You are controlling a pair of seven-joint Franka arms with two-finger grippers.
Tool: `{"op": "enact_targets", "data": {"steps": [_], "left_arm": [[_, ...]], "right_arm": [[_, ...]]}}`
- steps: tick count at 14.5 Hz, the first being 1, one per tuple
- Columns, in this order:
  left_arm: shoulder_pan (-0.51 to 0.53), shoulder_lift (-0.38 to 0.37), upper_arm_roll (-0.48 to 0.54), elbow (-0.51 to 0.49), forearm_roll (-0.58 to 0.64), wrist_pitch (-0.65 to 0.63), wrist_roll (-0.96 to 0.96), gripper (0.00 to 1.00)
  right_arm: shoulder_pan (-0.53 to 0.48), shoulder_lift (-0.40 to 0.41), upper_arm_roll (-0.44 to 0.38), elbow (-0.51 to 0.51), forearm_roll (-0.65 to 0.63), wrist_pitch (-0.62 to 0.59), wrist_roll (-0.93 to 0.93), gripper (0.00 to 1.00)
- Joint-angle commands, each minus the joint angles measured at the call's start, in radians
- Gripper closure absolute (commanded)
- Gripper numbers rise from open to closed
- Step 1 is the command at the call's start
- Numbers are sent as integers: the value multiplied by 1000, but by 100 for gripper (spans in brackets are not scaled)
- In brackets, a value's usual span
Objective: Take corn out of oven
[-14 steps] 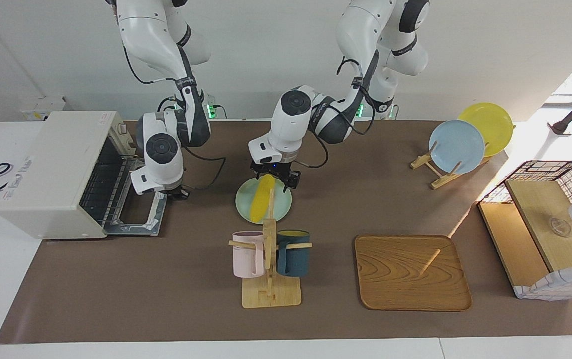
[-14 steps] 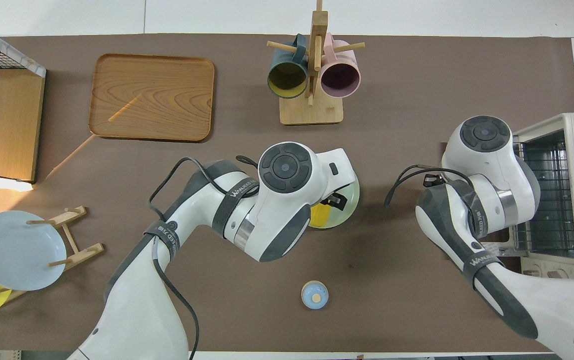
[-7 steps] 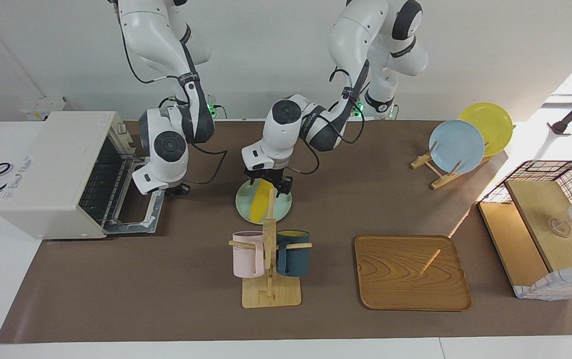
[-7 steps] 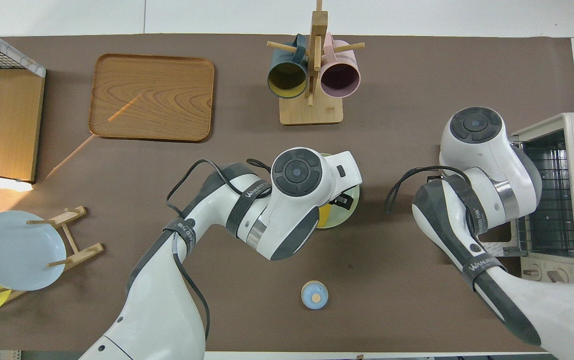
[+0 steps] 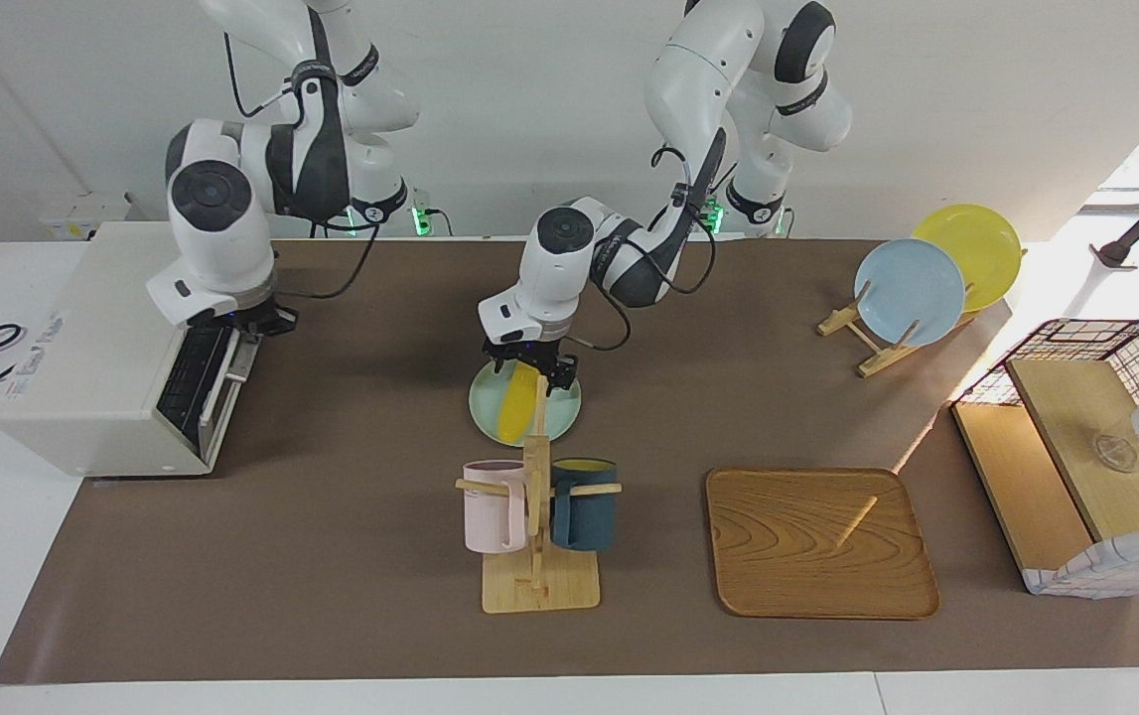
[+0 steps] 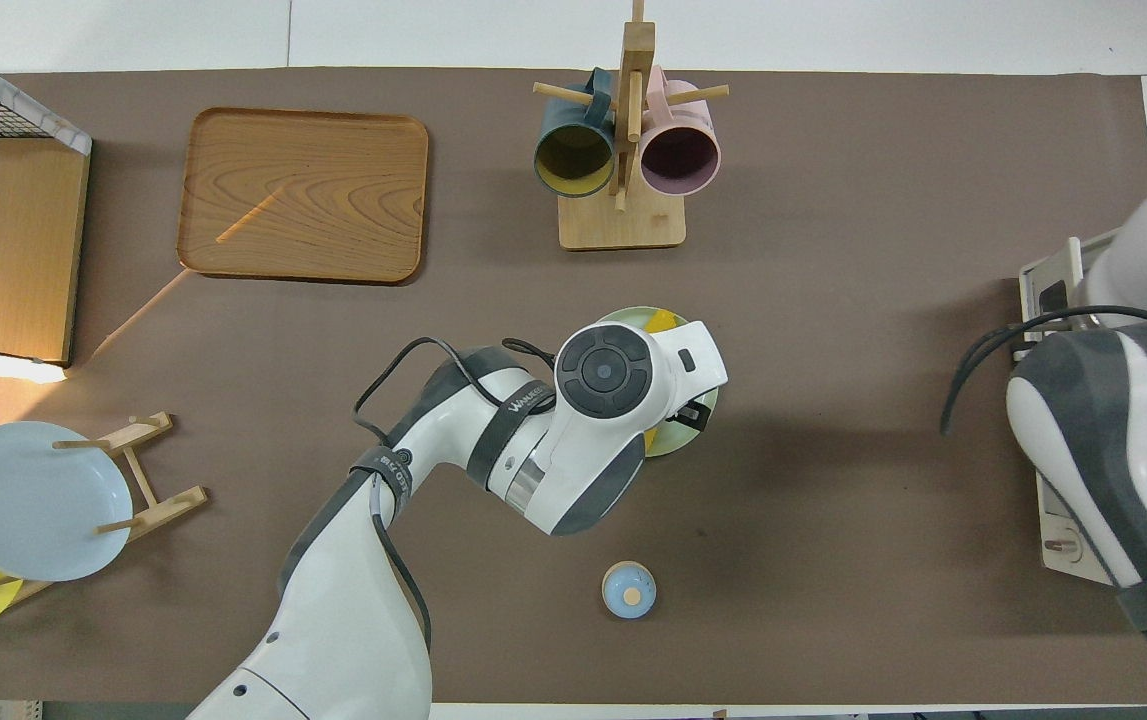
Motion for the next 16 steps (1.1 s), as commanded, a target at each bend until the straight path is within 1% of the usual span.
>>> {"op": "enact_targets", "data": {"steps": [1, 4, 6, 7, 8, 9, 10, 11, 12, 13, 14, 15, 16], "left_arm": [[-25, -9, 19, -40, 21, 52, -30, 0], [-39, -9, 23, -48, 25, 55, -59, 0], [-39, -10, 32, -45, 25, 52, -63, 0], [-40, -9, 32, -43, 27, 52, -75, 14], [-39, -9, 34, -40, 30, 49, -80, 30], [-39, -9, 40, -33, 30, 44, -85, 45], [-39, -9, 48, -21, 30, 40, -101, 58], [-39, -9, 49, -14, 30, 38, -118, 67], [-37, -9, 49, -2, 30, 29, -131, 76], [-34, -13, 49, 3, 30, 11, -135, 86], [-28, -24, 51, 4, 30, -9, -135, 93], [-20, -45, 52, 6, 28, -32, -135, 94], [-4, -80, 52, 6, 28, -61, -134, 95]], "right_arm": [[-54, 0, -1, -13, 1, 13, -76, 100], [-57, -14, -1, -10, 11, 10, -82, 100], [-57, -37, -1, 3, 40, -6, -83, 100], [-57, -41, -1, 29, 69, -32, -83, 99], [-57, -43, -1, 68, 107, -71, -85, 88], [-57, -43, -1, 95, 136, -102, -85, 82], [-57, -44, -1, 120, 159, -127, -90, 71], [-57, -54, -1, 137, 178, -144, -102, 62], [-59, -66, -3, 145, 193, -153, -117, 50], [-59, -81, -4, 155, 202, -168, -137, 29], [-60, -96, -9, 165, 204, -174, -155, 4], [-60, -106, -19, 174, 206, -194, -168, 0], [-60, -107, -27, 203, 225, -225, -182, 0]]}}
